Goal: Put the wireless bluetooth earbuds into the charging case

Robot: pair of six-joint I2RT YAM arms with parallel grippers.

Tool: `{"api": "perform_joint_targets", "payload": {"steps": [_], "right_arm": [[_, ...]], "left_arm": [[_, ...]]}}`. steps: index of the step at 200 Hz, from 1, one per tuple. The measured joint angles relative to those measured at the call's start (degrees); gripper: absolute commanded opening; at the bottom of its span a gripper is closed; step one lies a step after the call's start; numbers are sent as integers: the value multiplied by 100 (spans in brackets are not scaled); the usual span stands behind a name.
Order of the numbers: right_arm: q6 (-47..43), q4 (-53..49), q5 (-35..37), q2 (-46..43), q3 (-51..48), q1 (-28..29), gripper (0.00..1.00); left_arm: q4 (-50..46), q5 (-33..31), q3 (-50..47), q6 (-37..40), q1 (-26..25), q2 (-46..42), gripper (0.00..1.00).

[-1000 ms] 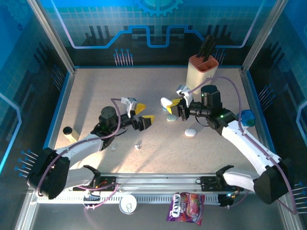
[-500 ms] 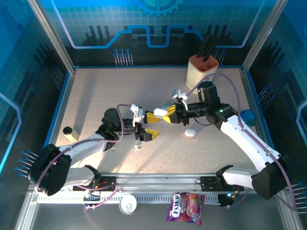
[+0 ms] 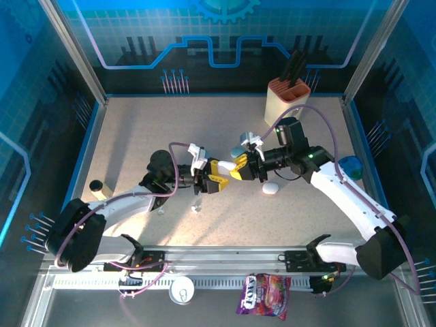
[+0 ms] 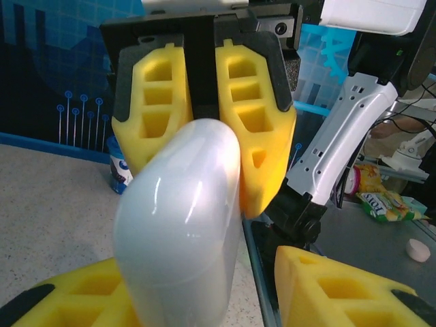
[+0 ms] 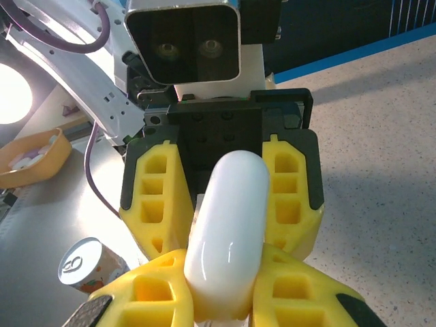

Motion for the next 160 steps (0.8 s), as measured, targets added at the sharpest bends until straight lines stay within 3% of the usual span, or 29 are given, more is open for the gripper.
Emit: {"api": "perform_joint_targets", "payload": {"steps": [55, 77, 88, 105, 129, 160], "right_arm": [[-136, -120, -61, 81, 0, 15, 0], [-219, -175, -90, 96, 2, 22, 0], [-245, -195, -103, 96, 2, 22, 7], [-173, -177, -76, 94, 2, 22, 27], [243, 101, 170, 94, -2, 26, 48], [1106, 503, 599, 72, -2, -15, 61]], "left_arm": [[153, 0, 35, -175, 0, 129, 34], [199, 31, 37, -227, 4, 184, 16], [240, 85, 37, -216, 11, 210, 10], [278, 111, 37, -267, 17, 238, 9], [337, 52, 37, -225, 26, 251, 8], [289, -46, 39, -48, 44, 256, 9]]}}
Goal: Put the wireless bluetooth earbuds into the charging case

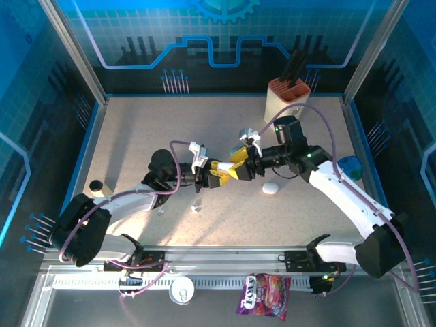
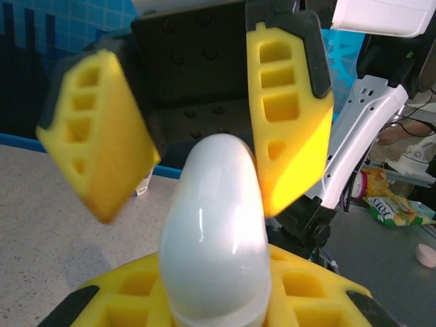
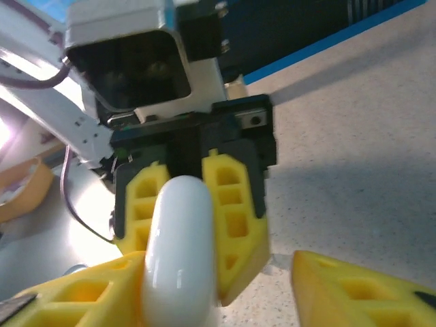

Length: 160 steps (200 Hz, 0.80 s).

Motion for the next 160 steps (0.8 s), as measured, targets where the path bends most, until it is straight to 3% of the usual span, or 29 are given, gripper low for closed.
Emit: {"api": "perform_joint_targets", "payload": {"steps": [49, 92, 160], "right_arm": [[796, 745, 623, -164, -98, -297, 75], [1261, 1198, 981, -619, -586, -420, 74], [1665, 726, 1875, -297, -752, -476, 74]], "left_arm": [[-83, 55, -61, 564, -44, 0, 11], [-33, -203, -245, 782, 66, 0, 10], [841, -1375, -737, 649, 975, 76, 4]]}}
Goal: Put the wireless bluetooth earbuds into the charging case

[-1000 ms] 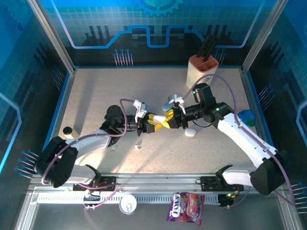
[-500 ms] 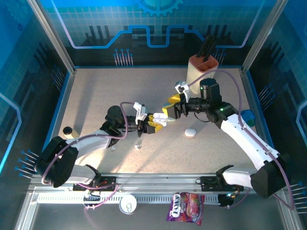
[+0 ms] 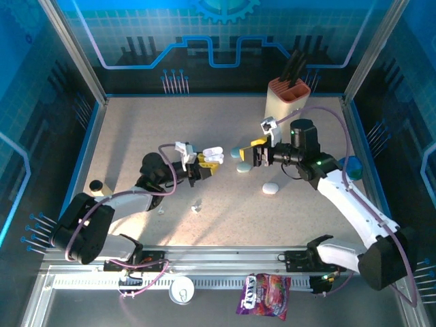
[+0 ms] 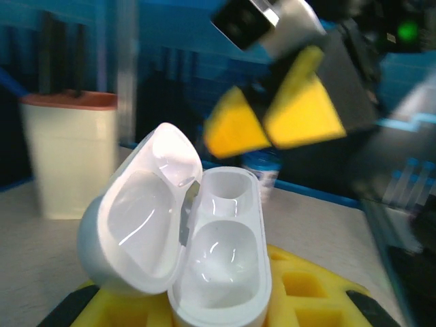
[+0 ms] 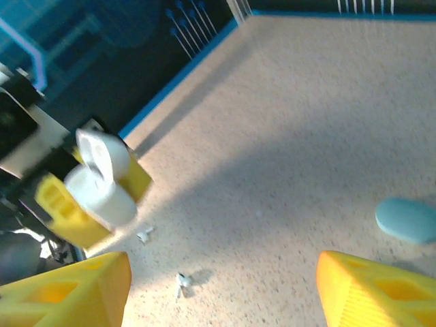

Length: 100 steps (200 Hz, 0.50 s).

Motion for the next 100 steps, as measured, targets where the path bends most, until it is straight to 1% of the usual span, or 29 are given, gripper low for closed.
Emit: {"api": "perform_joint_targets", "payload": {"steps": [19, 50, 71, 100], "right_arm": [[-192, -260, 90, 345, 22, 267, 74], [-621, -391, 103, 1025, 59, 837, 73], [-815, -319, 61, 1530, 179, 1255, 68], [-866, -72, -63, 2400, 542, 1698, 64]], "left_arm": [[-52, -525, -107, 42, 210, -127, 4], [-638, -1298, -92, 297, 356, -586, 4], [-1001, -1711, -11, 365, 431, -772, 4], [-1261, -2083, 4, 260, 671, -866, 4]]}}
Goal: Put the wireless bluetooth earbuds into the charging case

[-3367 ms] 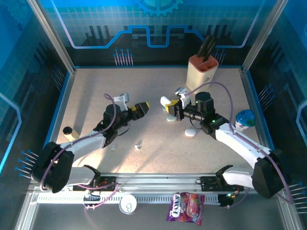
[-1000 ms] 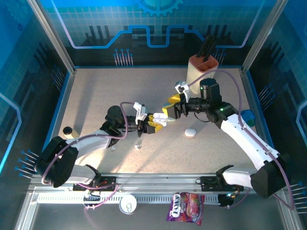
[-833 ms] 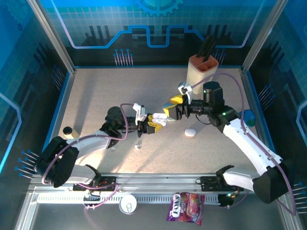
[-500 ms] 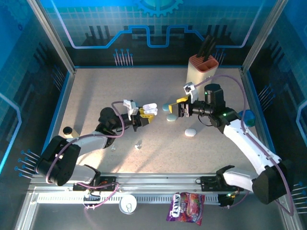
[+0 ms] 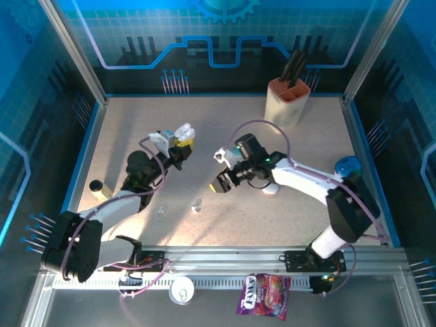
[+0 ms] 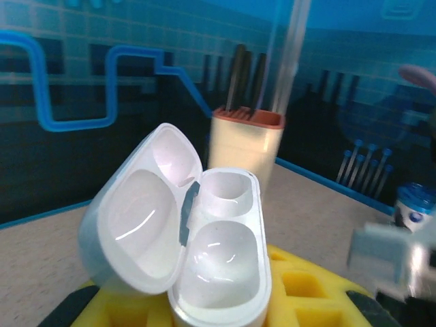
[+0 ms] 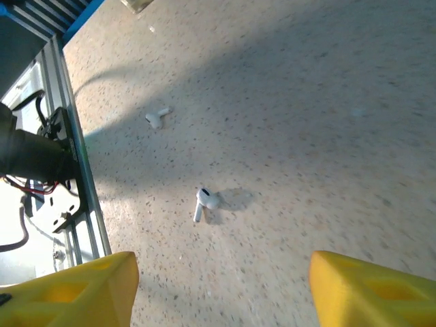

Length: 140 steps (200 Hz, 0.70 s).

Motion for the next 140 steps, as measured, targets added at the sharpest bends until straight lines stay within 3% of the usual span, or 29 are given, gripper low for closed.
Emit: {"api": "perform_joint_targets", "payload": {"steps": [52, 140], "right_arm": [[70, 463, -240, 1377, 752, 597, 58], [267, 1285, -651, 3211, 2347, 1333, 59]], "left_arm": [[-426, -216, 214, -579, 420, -76, 4], [-1508, -437, 793, -1311, 968, -363, 3]]}}
